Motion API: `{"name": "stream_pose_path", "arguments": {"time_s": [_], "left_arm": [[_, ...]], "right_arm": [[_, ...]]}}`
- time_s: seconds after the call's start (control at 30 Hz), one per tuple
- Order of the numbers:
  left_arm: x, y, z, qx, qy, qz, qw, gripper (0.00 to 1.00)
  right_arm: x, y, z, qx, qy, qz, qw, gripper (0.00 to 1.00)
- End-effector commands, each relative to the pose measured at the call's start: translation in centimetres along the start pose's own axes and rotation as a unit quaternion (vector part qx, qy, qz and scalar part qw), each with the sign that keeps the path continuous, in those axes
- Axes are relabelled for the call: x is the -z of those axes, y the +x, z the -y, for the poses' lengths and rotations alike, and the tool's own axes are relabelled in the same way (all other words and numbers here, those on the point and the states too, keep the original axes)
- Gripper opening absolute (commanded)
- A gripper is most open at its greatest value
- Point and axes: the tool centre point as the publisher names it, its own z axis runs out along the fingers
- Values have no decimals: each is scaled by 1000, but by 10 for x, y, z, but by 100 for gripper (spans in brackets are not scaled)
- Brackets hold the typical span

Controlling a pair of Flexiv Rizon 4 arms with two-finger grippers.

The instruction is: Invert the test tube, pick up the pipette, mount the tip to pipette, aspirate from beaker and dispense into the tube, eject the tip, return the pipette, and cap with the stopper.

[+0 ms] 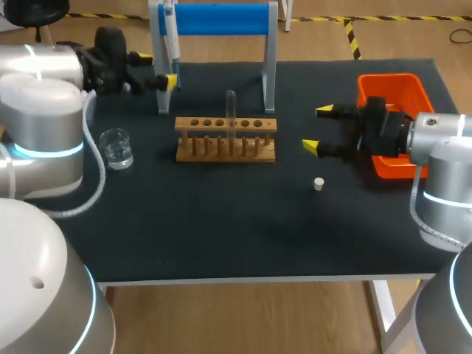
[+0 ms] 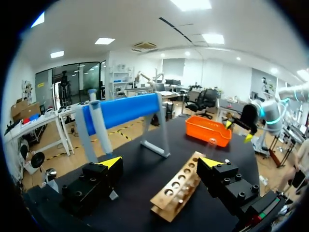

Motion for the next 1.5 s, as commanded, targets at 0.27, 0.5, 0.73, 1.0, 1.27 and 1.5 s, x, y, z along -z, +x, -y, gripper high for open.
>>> {"name": "stream_pose_path", "arguments": {"time_s": [0.27,0.5,0.73,1.0,1.27,1.5], "left_arm": [[-4,49,-19,-36,20,-4,999,100],[1,64,-38,-34,19,-26,999,100],[7,73,-58,-10,14,-26,1000,100],[10,74,-62,1,18,-21,1000,100],[10,74,-62,1,18,-21,1000,100],[10,74,-62,1,18,-21,1000,100]], "right_arm": [[1,1,0,0,1,1,1000,100],[1,1,0,0,1,1,1000,100],[1,1,0,0,1,1,1000,100],[1,1,0,0,1,1,1000,100],[1,1,0,0,1,1,1000,100],[-10,-7,-3,7,-3,-17,1000,100]]}}
